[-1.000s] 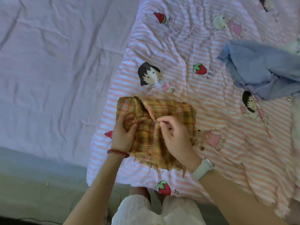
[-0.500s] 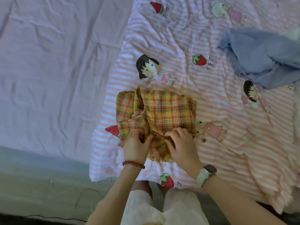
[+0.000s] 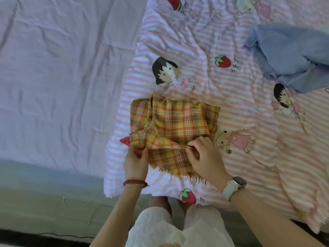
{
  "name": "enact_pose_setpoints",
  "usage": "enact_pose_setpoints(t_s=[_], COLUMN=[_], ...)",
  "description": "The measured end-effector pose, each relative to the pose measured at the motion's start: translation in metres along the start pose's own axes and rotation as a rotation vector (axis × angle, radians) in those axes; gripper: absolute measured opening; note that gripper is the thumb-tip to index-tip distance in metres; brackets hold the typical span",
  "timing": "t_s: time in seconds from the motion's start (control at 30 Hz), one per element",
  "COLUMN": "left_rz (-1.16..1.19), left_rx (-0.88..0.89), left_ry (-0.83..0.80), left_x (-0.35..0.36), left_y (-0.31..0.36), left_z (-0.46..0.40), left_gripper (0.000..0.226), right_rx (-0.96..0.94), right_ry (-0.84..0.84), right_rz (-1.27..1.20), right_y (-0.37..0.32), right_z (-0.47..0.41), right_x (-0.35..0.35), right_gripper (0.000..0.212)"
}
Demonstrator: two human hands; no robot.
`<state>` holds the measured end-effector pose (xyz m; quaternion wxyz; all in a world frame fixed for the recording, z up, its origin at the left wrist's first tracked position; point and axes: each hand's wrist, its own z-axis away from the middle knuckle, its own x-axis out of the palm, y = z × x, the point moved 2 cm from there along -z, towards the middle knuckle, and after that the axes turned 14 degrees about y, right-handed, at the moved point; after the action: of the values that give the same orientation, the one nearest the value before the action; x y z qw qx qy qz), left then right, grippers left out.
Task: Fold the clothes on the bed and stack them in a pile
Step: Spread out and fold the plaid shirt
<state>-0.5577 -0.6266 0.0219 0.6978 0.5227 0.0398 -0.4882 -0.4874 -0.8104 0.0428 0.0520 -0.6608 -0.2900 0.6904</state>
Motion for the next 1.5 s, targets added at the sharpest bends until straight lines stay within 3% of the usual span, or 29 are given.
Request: enact_pose_setpoints(t_s=[0.13, 0.27, 0.37, 0.43, 0.5, 0.6, 0.73, 0.87, 1.03, 1.13, 1.2, 1.33, 1.5], left_rz=[-0.054, -0.233, -0.308, -0.25, -0.116, 0.012, -0.12, -0.225, 0.062, 0.258, 0.234, 0.178, 0.25], left_rx=[0.286, 0.189, 0.188, 0.193, 0.175, 0.138, 0.22, 0.318, 0.077, -0.176, -0.18, -0.12, -0.219], left_ry=[0.101, -0.098, -0.084, -0.068, -0.028, 0.048, -0.113, -0.108, -0.16, -0.235, -0.233, -0.224, -0.319], left_x=[0.009, 0.034, 0.04, 0.036, 0.026, 0.01, 0.012, 0.026, 0.024, 0.02, 0.019, 0.019, 0.024], left_y=[0.023, 0.028, 0.029, 0.029, 0.03, 0.025, 0.014, 0.013, 0.011, 0.007, 0.007, 0.01, 0.021], left_z=[-0.005, -0.015, -0.015, -0.015, -0.011, 0.003, 0.018, 0.023, 0.015, 0.015, 0.014, 0.013, 0.009], left_gripper=[0.01, 0.03, 0.018, 0.014, 0.018, 0.021, 0.024, 0.014, 0.014, 0.011, 0.014, 0.018, 0.02], right_rx=[-0.06, -0.059, -0.08, 0.033, 0.263, 0.506, 0.405, 0.365, 0.403, 0.443, 0.482, 0.505, 0.271], right_ry=[0.117, 0.175, 0.214, 0.286, 0.342, 0.315, 0.276, 0.03, 0.089, -0.023, -0.074, 0.053, 0.164], right_rz=[-0.041, -0.024, -0.033, -0.066, -0.147, -0.262, -0.26, -0.151, -0.064, -0.071, -0.084, -0.143, -0.25], right_y=[-0.003, -0.003, -0.003, 0.003, 0.016, 0.036, 0.04, 0.041, 0.042, 0.044, 0.046, 0.049, 0.033], right_z=[-0.001, -0.009, -0.013, -0.018, -0.02, -0.007, 0.034, 0.062, 0.059, 0.068, 0.075, 0.084, 0.109], right_x=[-0.005, -0.003, -0.002, -0.003, -0.005, -0.007, -0.009, 0.005, 0.006, 0.01, 0.012, 0.0, -0.032], right_gripper=[0.03, 0.027, 0.024, 0.025, 0.028, 0.031, 0.03, 0.034, 0.02, 0.03, 0.03, 0.008, 0.013])
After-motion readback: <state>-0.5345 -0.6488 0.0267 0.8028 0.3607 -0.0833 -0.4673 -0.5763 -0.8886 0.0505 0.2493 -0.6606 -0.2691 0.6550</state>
